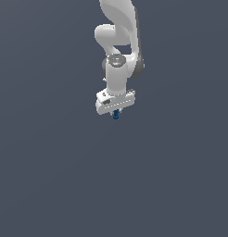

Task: Pick up the object and move it to a goal position.

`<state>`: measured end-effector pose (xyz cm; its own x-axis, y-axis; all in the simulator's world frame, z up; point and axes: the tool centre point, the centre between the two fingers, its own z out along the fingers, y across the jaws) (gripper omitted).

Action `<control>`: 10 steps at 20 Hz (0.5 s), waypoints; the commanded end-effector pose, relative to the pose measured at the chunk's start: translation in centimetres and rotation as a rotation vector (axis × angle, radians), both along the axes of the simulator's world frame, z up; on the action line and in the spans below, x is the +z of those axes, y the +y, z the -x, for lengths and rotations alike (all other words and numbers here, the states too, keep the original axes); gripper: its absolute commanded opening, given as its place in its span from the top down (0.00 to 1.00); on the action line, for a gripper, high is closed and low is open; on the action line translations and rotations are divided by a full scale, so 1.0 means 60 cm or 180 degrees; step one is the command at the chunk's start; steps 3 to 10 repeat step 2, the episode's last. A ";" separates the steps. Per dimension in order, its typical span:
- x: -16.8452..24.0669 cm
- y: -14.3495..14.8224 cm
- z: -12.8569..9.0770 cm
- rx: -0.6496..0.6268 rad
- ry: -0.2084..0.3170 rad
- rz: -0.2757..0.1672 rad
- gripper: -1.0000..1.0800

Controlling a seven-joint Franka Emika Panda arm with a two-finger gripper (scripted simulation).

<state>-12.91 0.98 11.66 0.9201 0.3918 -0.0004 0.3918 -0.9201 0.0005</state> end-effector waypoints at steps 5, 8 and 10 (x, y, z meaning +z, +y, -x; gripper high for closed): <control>0.002 0.001 0.003 0.0000 -0.0001 -0.0001 1.00; 0.002 0.001 0.003 0.0000 -0.0001 -0.0001 1.00; 0.002 0.001 0.003 0.0000 -0.0001 -0.0001 1.00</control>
